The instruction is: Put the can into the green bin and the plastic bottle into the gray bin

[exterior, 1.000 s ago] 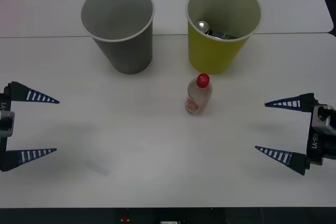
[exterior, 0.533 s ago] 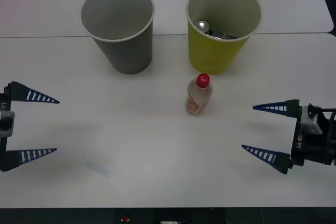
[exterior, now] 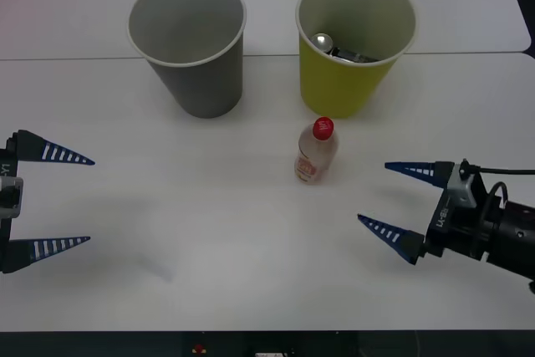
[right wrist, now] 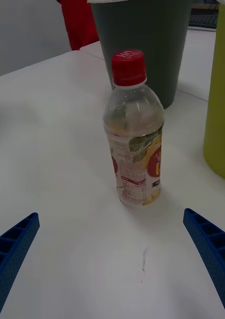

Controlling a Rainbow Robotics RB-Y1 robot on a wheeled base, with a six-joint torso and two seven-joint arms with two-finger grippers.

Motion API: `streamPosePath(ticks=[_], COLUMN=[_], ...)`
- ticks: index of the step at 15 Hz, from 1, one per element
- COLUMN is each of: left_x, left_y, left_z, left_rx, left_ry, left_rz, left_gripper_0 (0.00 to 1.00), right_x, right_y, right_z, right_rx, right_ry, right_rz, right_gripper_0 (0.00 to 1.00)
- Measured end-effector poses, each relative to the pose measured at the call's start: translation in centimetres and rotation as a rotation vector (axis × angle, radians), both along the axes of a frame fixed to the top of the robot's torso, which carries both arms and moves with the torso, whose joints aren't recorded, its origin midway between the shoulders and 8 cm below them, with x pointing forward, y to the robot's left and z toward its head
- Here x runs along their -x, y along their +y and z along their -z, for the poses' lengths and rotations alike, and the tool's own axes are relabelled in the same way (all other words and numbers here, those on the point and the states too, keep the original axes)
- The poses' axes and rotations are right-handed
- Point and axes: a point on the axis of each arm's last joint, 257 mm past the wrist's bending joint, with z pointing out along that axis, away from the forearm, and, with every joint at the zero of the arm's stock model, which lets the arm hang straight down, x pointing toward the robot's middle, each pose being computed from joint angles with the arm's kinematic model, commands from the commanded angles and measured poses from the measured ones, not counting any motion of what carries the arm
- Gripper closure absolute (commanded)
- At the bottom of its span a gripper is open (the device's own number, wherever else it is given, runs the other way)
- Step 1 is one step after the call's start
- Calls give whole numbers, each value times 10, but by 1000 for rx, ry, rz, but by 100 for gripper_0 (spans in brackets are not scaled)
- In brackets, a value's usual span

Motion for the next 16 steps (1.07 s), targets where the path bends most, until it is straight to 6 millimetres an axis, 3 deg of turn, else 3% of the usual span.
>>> streamPosePath(ticks=[8, 16], left_x=[0, 0], left_y=[0, 0], left_z=[0, 0], left_rx=[0, 0], left_ry=[0, 0], left_rz=[0, 0], left_gripper_0=[0, 0], right_x=[-35, -55], right_y=[28, 59], right_z=[15, 29], right_rx=[-100, -120], right_ry=[-12, -60], right_rz=[99, 102], right_gripper_0=[0, 0])
